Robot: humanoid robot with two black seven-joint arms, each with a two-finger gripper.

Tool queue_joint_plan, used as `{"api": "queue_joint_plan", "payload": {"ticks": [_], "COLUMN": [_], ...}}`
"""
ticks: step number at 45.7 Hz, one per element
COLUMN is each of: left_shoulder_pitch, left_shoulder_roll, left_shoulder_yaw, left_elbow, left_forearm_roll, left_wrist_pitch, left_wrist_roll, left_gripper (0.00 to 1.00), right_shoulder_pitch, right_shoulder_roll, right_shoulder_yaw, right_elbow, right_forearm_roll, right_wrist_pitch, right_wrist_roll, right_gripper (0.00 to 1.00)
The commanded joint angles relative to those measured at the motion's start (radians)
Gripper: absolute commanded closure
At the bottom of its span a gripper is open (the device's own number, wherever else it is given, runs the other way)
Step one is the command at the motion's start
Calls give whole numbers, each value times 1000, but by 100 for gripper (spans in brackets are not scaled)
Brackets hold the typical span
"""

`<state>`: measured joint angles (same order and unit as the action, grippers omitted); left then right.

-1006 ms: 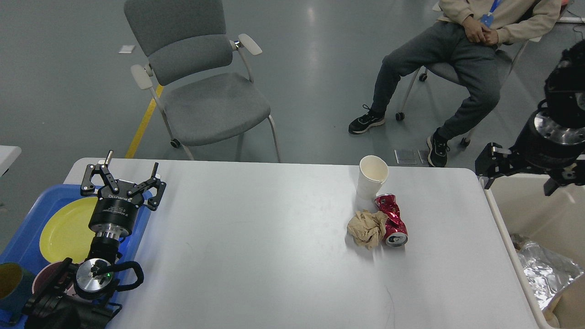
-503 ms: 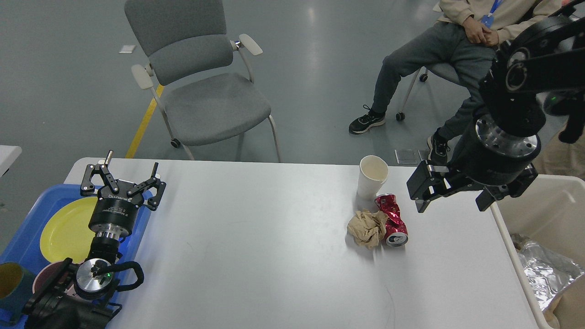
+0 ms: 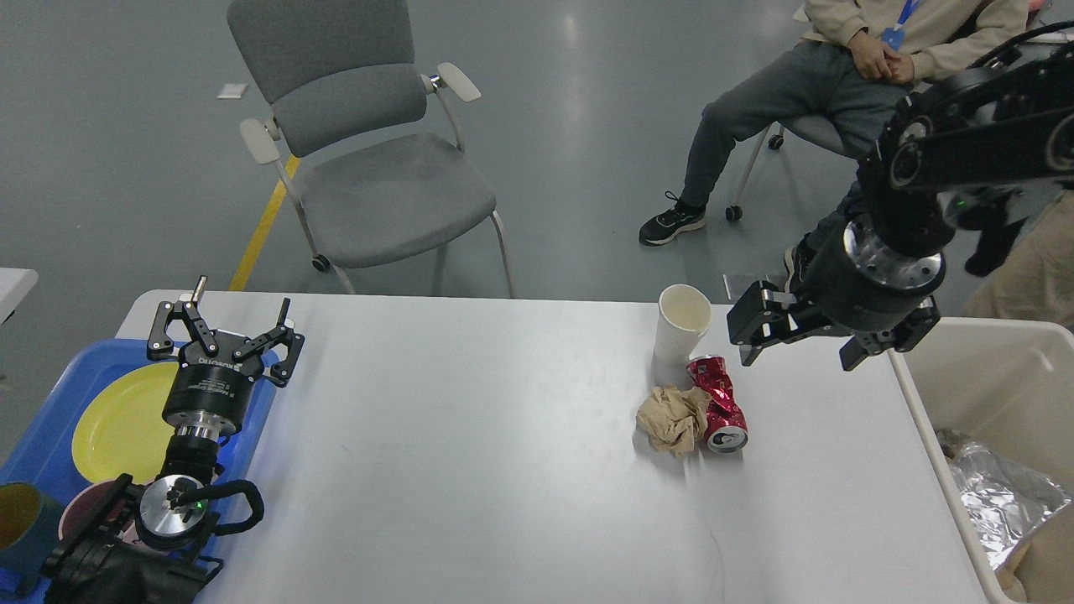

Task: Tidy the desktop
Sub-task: 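Raise the right gripper and swing it over the crumpled brown paper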

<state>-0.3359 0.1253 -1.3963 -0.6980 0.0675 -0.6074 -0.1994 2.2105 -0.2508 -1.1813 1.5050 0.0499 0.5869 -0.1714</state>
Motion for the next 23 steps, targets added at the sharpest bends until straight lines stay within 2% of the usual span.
{"api": "queue_joint_plan", "payload": {"ticks": [1, 9, 17, 23], "left_shoulder_pitch": [0, 0, 0, 0], "left_shoulder_roll": [0, 0, -1, -1], "left_shoulder_yaw": [0, 0, 0, 0], "left_elbow": [0, 0, 0, 0], "left_forearm_roll": [0, 0, 0, 0], "left_wrist_pitch": [0, 0, 0, 0], "left_wrist_roll": [0, 0, 0, 0], "left_gripper": [4, 4, 4, 4], "right_shoulder_pitch": [-130, -334, -532, -685], "right_shoulder_roll": [10, 45, 119, 177], "right_shoulder_yaw": [26, 81, 104, 124], "right_elbow": [-75, -271, -451, -581], "right_forearm_roll": [99, 289, 502, 584], "right_wrist_pitch": [-104, -142, -144, -147], "right_wrist_roll": [-2, -6, -59, -63], "right_gripper": [0, 0, 0, 0]}}
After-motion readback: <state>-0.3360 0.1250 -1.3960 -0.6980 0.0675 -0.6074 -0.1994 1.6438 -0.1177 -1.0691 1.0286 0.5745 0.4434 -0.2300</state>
